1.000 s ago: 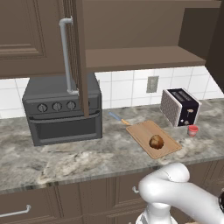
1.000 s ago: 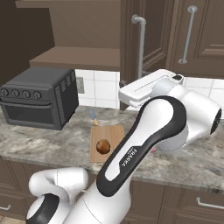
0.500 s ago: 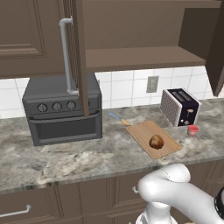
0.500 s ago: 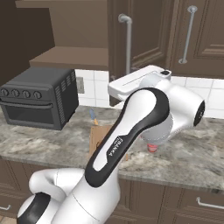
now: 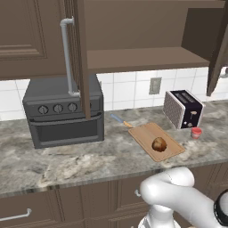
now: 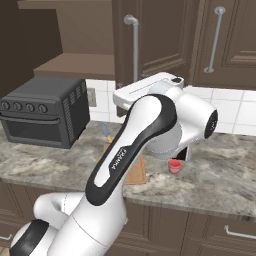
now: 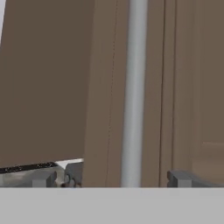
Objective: Pick the bread, place it on the cutting board, pick the jam, place it on the counter, and close the cabinet.
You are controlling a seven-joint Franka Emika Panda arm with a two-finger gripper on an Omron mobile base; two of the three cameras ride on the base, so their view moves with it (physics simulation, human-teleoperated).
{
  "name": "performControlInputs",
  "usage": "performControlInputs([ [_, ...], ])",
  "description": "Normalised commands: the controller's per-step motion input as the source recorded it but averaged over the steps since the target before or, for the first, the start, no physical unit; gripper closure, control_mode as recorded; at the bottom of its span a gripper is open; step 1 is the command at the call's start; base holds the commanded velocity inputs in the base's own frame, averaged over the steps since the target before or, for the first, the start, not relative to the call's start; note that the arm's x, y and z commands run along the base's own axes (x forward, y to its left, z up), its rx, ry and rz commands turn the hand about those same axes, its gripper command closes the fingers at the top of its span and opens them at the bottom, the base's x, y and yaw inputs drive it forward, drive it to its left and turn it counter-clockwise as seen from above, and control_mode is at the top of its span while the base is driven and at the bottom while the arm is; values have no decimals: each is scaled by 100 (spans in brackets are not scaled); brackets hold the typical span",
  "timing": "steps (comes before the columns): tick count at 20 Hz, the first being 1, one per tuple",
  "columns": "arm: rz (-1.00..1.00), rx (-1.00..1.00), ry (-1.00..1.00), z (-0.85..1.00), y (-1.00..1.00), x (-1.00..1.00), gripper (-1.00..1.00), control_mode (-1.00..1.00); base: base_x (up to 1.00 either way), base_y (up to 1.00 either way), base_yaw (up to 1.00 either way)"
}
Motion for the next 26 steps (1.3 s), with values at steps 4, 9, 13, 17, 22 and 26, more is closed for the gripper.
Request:
performControlInputs([
  [4, -5, 0, 0, 0, 28, 13, -100, -100, 0, 0, 0],
  [9, -8, 0, 0, 0, 29, 13, -100, -100, 0, 0, 0],
  [13, -9, 1, 0, 0, 21, 12, -100, -100, 0, 0, 0],
  [17, -7, 0, 0, 0, 10, 24, -100, -100, 0, 0, 0],
  [22, -1, 0, 0, 0, 0, 39, -100, -100, 0, 0, 0],
  [26, 0, 0, 0, 0, 0, 41, -100, -100, 0, 0, 0],
])
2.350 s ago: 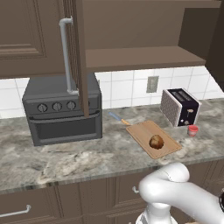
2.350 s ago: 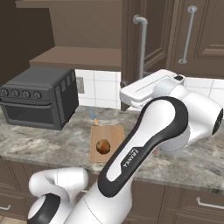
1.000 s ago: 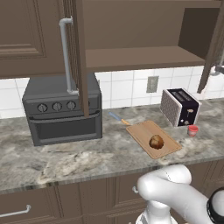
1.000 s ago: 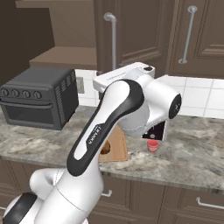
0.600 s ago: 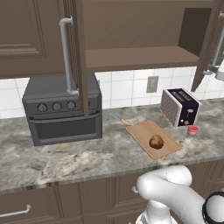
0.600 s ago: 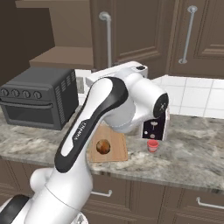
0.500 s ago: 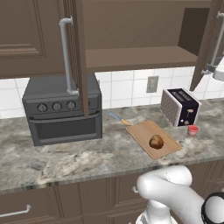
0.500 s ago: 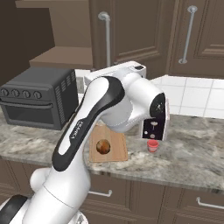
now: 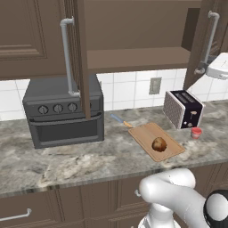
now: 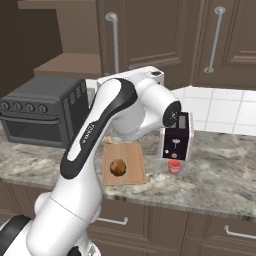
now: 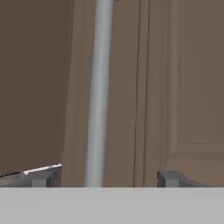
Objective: Pick the bread, place it on the cutting board, pick the jam, place it on the counter, and close the cabinet.
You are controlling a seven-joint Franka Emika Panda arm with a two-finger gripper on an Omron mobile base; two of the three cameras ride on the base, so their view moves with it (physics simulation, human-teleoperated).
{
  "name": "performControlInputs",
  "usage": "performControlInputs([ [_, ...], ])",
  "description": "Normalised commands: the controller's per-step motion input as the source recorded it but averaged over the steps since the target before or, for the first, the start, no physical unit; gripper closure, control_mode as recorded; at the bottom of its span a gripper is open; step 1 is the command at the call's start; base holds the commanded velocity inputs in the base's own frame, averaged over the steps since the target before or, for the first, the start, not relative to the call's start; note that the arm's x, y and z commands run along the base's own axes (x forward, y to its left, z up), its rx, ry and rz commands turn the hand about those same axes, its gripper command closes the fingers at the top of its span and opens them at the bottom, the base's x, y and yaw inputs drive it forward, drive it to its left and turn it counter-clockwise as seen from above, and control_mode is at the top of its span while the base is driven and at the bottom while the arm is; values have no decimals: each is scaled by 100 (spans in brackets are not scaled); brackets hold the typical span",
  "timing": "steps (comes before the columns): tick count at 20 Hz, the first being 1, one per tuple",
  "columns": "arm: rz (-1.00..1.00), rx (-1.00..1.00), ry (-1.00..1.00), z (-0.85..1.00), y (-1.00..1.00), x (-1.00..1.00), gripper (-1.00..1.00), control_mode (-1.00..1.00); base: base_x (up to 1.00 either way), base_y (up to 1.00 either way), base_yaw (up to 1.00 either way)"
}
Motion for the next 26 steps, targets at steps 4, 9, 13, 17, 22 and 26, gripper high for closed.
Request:
performControlInputs([
  [4, 0, 0, 0, 0, 1, 26, -100, -100, 0, 0, 0],
  [9, -1, 0, 0, 0, 16, 2, -100, -100, 0, 0, 0],
  [13, -4, 0, 0, 0, 25, 1, -100, -100, 0, 0, 0],
  [17, -5, 0, 0, 0, 18, 16, -100, -100, 0, 0, 0],
  [22, -5, 0, 0, 0, 11, 28, -100, -100, 0, 0, 0],
  [26, -5, 0, -1, 0, 9, 30, -100, -100, 0, 0, 0],
])
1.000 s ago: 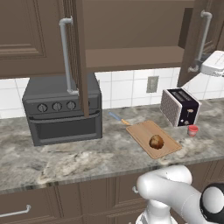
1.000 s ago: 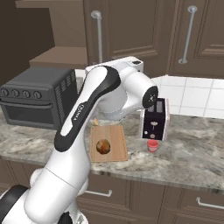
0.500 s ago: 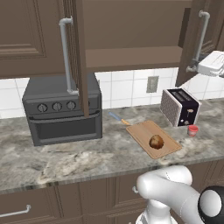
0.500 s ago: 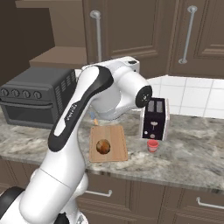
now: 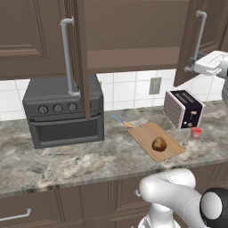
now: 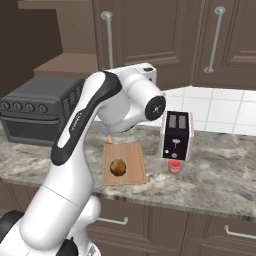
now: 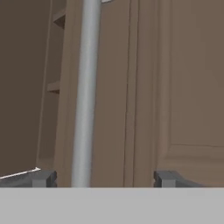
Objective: Pick the bread, place it on the cutting board, pick the jam, place it on the counter, and close the cabinet.
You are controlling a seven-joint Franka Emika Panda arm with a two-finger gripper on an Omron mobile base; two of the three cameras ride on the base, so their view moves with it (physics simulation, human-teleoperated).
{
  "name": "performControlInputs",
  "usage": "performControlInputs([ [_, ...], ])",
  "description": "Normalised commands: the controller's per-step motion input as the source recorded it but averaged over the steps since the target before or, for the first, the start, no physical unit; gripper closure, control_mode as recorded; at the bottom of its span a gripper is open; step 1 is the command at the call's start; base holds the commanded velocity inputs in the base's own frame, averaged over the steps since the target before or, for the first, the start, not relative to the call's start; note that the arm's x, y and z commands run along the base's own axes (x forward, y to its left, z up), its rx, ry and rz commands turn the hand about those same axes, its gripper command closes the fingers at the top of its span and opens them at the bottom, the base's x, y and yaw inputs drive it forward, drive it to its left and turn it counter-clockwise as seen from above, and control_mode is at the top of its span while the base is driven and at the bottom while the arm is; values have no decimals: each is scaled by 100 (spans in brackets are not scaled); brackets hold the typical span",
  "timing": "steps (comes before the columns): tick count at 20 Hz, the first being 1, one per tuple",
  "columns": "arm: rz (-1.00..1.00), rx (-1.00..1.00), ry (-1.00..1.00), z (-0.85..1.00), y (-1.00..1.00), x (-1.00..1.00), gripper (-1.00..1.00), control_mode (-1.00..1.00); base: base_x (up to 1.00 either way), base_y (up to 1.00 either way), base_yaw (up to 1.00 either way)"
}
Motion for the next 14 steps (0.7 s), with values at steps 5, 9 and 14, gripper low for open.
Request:
performControlInputs([
  [5, -4, 0, -1, 0, 19, 15, -100, -100, 0, 0, 0],
  [9, -5, 0, -2, 0, 23, 6, -100, -100, 0, 0, 0],
  [14, -5, 0, -1, 0, 22, 11, -100, -100, 0, 0, 0],
])
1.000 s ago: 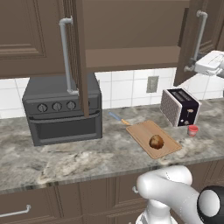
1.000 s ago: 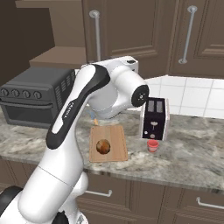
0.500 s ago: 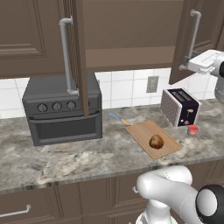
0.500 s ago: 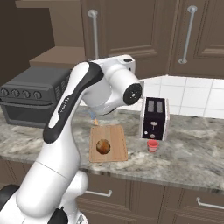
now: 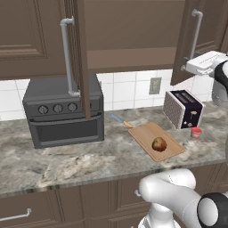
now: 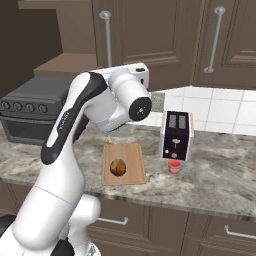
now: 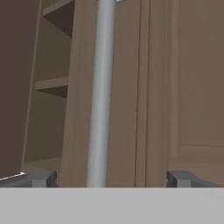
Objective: Pick the bread, place it on the cutting board, pick the jam, place it on the counter, and close the cabinet.
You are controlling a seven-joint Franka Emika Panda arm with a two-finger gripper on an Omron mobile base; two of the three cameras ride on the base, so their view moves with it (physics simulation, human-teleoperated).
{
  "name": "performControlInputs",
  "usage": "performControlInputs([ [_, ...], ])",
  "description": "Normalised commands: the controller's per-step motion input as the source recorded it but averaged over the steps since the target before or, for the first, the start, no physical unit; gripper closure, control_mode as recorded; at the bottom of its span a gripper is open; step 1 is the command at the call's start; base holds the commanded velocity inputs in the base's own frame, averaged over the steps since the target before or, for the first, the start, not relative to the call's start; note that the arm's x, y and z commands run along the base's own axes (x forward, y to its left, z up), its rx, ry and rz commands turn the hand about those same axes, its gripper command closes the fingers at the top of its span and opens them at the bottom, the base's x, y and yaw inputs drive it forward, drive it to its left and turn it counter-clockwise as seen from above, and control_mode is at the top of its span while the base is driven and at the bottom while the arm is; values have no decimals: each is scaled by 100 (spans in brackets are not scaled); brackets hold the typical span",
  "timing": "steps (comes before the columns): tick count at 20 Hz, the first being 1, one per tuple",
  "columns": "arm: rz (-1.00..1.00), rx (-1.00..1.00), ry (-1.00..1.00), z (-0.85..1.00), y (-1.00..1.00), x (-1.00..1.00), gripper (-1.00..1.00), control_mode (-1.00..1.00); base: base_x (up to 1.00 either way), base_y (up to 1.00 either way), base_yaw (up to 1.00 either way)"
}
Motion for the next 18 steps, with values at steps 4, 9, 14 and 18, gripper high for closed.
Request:
performControlInputs([
  [4, -7, 0, -1, 0, 17, 25, -100, -100, 0, 0, 0],
  [9, -8, 0, -1, 0, 18, 26, -100, -100, 0, 0, 0],
  [14, -8, 0, 0, 0, 18, 24, -100, -100, 0, 0, 0],
  [18, -10, 0, 0, 0, 30, 24, -100, -100, 0, 0, 0],
])
